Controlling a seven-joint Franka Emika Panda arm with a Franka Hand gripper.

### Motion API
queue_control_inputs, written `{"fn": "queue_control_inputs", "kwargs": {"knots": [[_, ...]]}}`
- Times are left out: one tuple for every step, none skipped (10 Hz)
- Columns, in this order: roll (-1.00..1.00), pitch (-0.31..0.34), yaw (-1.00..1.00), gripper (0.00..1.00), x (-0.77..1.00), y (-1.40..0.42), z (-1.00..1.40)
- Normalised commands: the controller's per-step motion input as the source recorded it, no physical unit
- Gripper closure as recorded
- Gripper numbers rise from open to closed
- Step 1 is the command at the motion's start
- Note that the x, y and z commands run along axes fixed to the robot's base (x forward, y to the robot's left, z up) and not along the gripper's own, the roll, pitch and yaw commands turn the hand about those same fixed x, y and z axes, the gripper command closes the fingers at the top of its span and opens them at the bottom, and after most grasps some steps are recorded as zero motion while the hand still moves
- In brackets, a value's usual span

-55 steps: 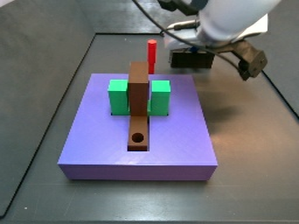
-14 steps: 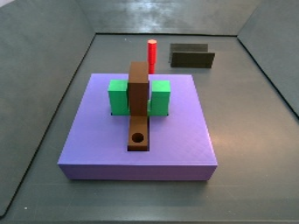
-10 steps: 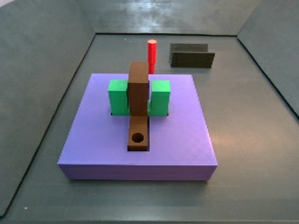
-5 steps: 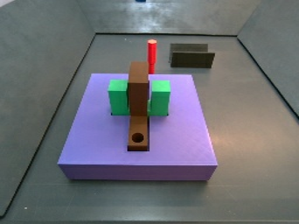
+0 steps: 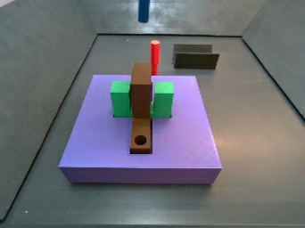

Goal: Pick up the blue object. Move up. Place the blue object on the fixture. Regrasp the blue object. Move to above the board. Insert the blue object.
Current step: Insert the blue object.

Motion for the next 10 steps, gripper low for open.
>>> {"fn": "queue_control_inputs", "kwargs": {"knots": [[-0.06, -0.003, 0.0, 1.0, 0.0, 0.0, -0.19], [-0.06, 0.0, 0.0, 1.0, 0.0, 0.0, -0.17], [-0.06, 0.0, 0.0, 1.0, 0.0, 0.0, -0.15], [-0.1, 0.0, 0.0, 1.0, 0.0, 0.0, -0.13], [-0.12, 0.0, 0.0, 1.0, 0.02, 0.0, -0.12], [-0.1, 0.0, 0.0, 1.0, 0.01, -0.01, -0.09], [0.06, -0.05, 0.19, 1.0, -0.09, -0.65, 0.0], [0.16, -0.074, 0.11, 1.0, -0.13, -0.89, 0.0], [0.13, -0.074, 0.09, 1.0, -0.1, -0.95, -0.06], [0.15, -0.089, 0.05, 1.0, 0.0, -0.97, -0.21]]}}
